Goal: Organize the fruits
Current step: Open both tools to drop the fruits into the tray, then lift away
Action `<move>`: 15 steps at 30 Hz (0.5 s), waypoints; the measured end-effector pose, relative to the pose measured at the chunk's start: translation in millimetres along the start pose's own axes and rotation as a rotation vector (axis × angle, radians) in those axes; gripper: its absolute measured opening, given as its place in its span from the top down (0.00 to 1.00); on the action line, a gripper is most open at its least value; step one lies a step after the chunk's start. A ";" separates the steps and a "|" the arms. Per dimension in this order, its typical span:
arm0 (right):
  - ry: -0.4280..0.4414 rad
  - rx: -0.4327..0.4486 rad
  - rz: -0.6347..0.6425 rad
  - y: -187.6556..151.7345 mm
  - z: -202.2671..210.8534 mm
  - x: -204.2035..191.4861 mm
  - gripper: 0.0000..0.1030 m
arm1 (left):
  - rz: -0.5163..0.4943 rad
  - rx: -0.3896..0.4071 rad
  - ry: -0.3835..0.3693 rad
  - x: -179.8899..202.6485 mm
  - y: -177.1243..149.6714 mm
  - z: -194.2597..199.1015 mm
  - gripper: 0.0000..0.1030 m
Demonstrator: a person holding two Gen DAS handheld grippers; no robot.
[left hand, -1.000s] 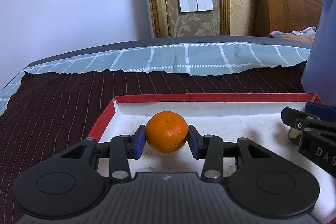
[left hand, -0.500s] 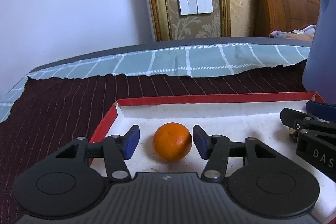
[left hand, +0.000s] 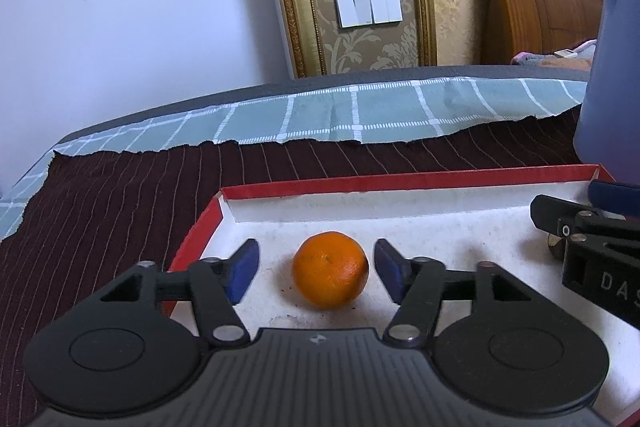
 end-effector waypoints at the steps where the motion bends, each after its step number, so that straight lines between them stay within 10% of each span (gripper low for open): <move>1: 0.004 0.003 -0.006 -0.4 1.4 0.7 0.50 | 0.000 0.008 0.007 -0.2 0.2 1.2 0.36; 15: 0.058 0.091 -0.056 -10.8 38.3 7.4 0.04 | -0.012 0.020 0.034 -1.9 -9.2 38.5 0.36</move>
Point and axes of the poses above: each gripper's, at about its wrist camera, not at the fingertips, and z roughly against the way its jaws point, x to its right, y to its top, the point moved 6 cm from there along -z, roughly the way its jaws point, and after that the axes turned 10 degrees about -x, right-handed, at the moved point
